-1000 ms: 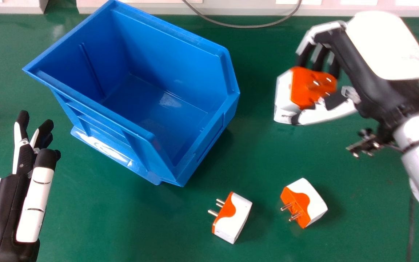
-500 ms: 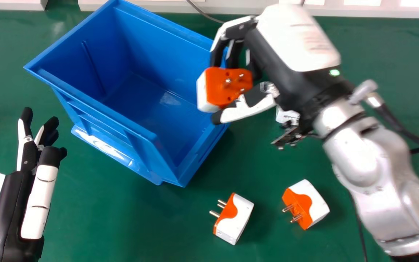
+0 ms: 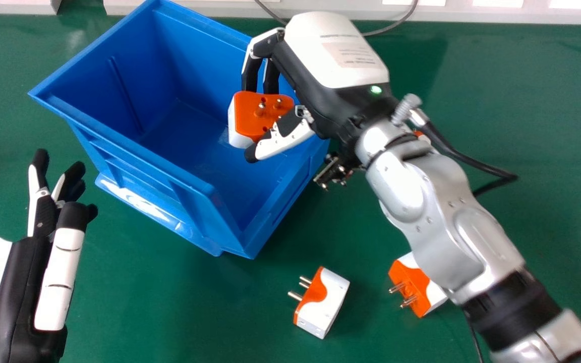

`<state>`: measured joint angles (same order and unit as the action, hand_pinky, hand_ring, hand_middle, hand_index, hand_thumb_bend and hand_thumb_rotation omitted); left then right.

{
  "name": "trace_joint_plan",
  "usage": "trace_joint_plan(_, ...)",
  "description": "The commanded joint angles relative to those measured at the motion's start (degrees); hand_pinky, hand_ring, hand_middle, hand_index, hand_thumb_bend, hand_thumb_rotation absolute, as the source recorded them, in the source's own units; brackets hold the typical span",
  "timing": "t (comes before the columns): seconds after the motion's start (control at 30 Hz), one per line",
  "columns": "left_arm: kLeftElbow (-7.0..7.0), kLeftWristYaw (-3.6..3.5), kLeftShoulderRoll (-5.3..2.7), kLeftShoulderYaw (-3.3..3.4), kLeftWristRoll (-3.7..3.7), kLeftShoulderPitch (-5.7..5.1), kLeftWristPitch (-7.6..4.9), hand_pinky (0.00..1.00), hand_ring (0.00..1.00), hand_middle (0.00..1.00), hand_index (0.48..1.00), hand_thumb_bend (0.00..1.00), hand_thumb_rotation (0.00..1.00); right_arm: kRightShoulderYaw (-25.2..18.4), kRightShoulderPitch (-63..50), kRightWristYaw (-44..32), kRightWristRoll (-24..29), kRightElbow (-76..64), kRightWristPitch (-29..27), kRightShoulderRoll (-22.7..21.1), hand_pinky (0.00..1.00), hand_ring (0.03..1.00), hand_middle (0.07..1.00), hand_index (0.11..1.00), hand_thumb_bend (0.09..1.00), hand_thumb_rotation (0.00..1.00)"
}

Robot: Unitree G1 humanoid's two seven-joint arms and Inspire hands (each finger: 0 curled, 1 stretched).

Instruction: Pick all objects and put in blue box

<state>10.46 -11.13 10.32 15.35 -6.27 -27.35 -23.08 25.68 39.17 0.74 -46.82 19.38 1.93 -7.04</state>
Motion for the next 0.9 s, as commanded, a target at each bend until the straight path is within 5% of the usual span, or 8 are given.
trace_joint_plan(0.0,1.36,0.34,-0.01,-0.13,0.82,-0.47,-0.60,0.91,0.97,0.97,0.974,0.69,1.00,0.4,4.7,2.3,-0.2,2.5,-0.3,1.5,0.04,0.089,0.163,0.469,0.490,0.14)
trace_joint_plan(0.63,3.90,1.21,-1.37,-1.51,2.05,-1.62,0.69,0.90,0.97,0.97,0.970,0.69,1.00,7.8,18.7,11.6,-1.6,32.8,1.5,11.8,0.05,0.095,0.174,0.485,0.506,0.12)
trace_joint_plan(0.77,3.74,1.50,-1.53,-1.94,2.18,-1.59,0.62,0.90,0.97,0.97,0.968,0.69,1.00,7.5,19.5,13.4,0.0,36.0,-0.3,13.2,0.06,0.109,0.202,0.485,0.507,0.11)
trace_joint_plan(0.87,4.68,1.62,-1.73,-2.36,2.33,-1.97,1.11,0.90,0.97,0.97,0.966,0.68,0.99,7.1,19.3,13.4,1.5,37.4,-2.1,13.7,0.11,0.189,0.340,0.485,0.514,0.06)
